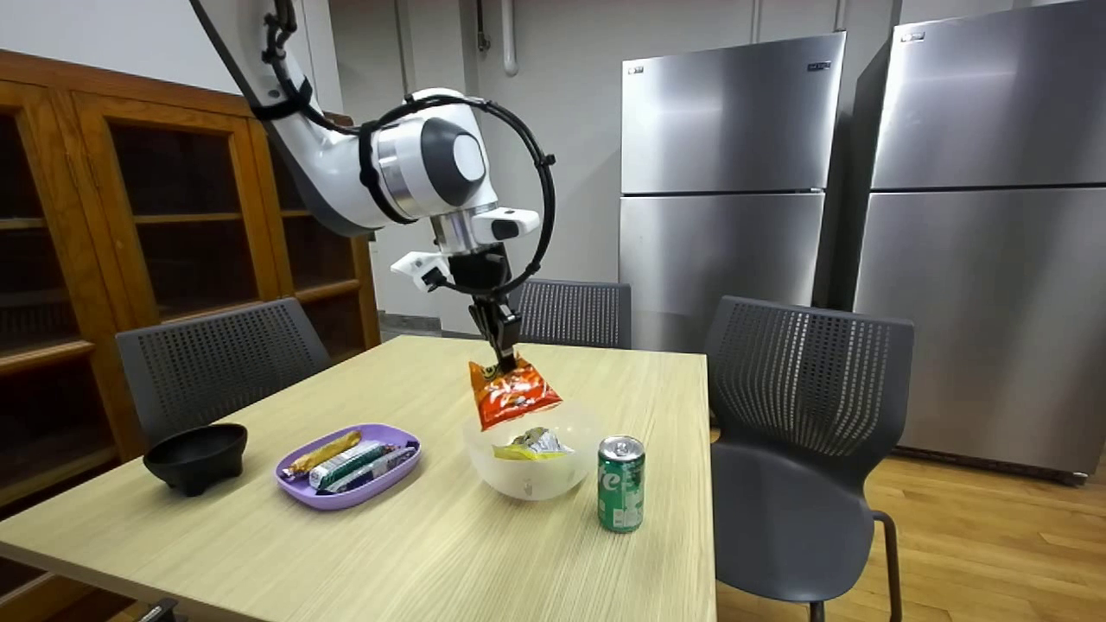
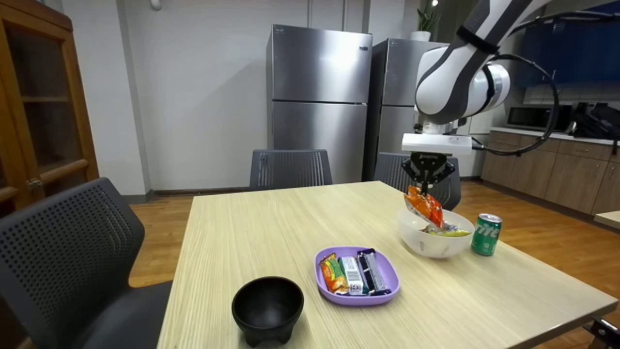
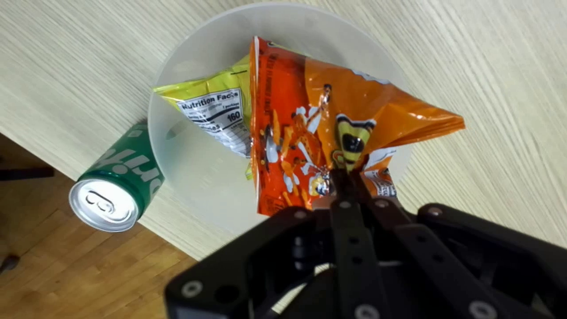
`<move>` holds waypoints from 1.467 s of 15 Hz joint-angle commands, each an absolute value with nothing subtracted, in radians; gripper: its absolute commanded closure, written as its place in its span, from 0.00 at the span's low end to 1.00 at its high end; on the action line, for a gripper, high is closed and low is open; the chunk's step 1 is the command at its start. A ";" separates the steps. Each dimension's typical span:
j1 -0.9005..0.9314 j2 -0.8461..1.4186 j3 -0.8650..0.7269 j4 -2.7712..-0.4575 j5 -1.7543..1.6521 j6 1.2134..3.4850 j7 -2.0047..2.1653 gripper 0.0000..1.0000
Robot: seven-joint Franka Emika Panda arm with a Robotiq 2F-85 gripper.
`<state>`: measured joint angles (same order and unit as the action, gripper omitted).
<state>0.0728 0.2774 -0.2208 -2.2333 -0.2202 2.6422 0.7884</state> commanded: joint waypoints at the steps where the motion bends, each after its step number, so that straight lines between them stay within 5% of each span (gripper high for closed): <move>1: 0.060 0.328 -0.204 -2.194 -0.185 2.654 0.783 1.00; 21: 0.087 0.439 -0.216 -2.092 -0.129 2.669 0.776 1.00; 22: 0.092 0.436 -0.222 -2.096 -0.139 2.671 0.779 0.74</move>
<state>0.0807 0.4397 -0.2161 -2.1008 -0.1434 2.6649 0.7876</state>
